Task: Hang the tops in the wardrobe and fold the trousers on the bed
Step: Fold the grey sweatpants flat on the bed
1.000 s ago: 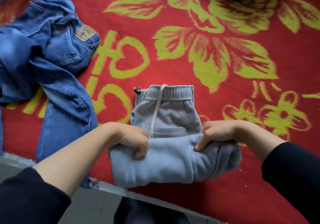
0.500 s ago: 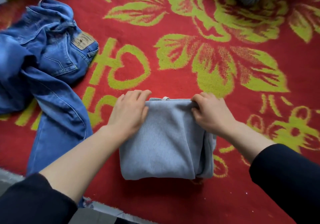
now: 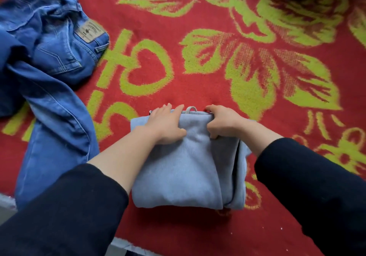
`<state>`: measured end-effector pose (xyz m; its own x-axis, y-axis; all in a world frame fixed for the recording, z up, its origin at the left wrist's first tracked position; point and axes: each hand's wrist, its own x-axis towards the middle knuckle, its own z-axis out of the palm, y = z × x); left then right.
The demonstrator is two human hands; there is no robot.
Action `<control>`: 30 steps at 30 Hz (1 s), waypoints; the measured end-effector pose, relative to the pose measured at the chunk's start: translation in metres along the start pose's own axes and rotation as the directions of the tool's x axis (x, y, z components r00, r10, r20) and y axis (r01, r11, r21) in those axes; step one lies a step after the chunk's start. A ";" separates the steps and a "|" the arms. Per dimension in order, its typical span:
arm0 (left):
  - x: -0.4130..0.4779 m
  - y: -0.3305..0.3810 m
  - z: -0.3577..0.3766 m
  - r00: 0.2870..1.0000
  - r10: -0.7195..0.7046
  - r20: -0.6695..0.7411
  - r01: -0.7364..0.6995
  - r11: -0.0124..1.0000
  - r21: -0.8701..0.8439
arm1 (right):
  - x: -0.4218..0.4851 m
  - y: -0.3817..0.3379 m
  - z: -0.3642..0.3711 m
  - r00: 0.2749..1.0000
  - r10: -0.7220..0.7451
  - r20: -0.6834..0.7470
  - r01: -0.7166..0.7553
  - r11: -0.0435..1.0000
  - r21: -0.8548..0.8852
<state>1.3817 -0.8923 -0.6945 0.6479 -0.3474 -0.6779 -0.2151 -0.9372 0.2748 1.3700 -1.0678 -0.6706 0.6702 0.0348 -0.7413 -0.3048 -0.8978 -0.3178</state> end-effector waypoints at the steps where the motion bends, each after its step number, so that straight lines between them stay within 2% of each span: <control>1: -0.001 0.000 -0.001 1.000 -0.004 -0.001 0.004 1.000 0.012 | 0.004 -0.001 0.000 1.000 0.004 0.015 -0.003 0.999 -0.040; 7: -0.022 0.007 -0.001 0.999 -0.008 -0.043 0.014 0.991 0.136 | 0.000 -0.007 -0.003 0.997 0.018 0.074 -0.006 0.989 -0.151; 11: -0.053 0.010 0.012 1.000 0.004 0.023 -0.006 0.995 0.102 | -0.026 -0.003 0.022 0.985 0.018 0.172 -0.003 0.996 -0.089; 15: -0.089 0.010 0.038 0.999 0.030 -0.015 -0.028 0.990 0.135 | -0.047 0.006 0.049 0.969 0.005 0.246 -0.008 1.000 0.011; 18: -0.118 0.001 0.057 1.000 0.007 0.018 -0.009 0.998 0.067 | -0.066 0.000 0.066 0.956 -0.028 0.293 0.042 0.998 -0.043; 20: -0.138 -0.011 0.062 0.998 -0.014 0.064 0.016 1.000 -0.023 | -0.081 -0.013 0.074 0.966 -0.101 0.239 0.135 0.982 -0.130; 22: -0.162 -0.025 0.061 0.998 -0.018 0.065 0.025 0.993 -0.113 | -0.096 -0.031 0.079 0.961 -0.203 0.188 0.246 0.938 -0.245; 26: -0.228 -0.054 0.075 1.000 -0.002 -0.023 -0.002 0.984 -0.178 | -0.133 -0.084 0.085 0.898 -0.314 0.307 0.411 0.846 -0.339; 30: -0.307 -0.100 0.120 0.975 -0.079 -0.209 0.031 0.974 -0.224 | -0.183 -0.156 0.126 0.824 -0.460 0.329 0.564 0.627 -0.537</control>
<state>1.1164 -0.6960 -0.5955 0.8009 -0.2582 -0.5402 -0.0258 -0.9163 0.3998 1.2098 -0.8792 -0.5597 0.4702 0.5866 -0.6594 0.5502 -0.7790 -0.3006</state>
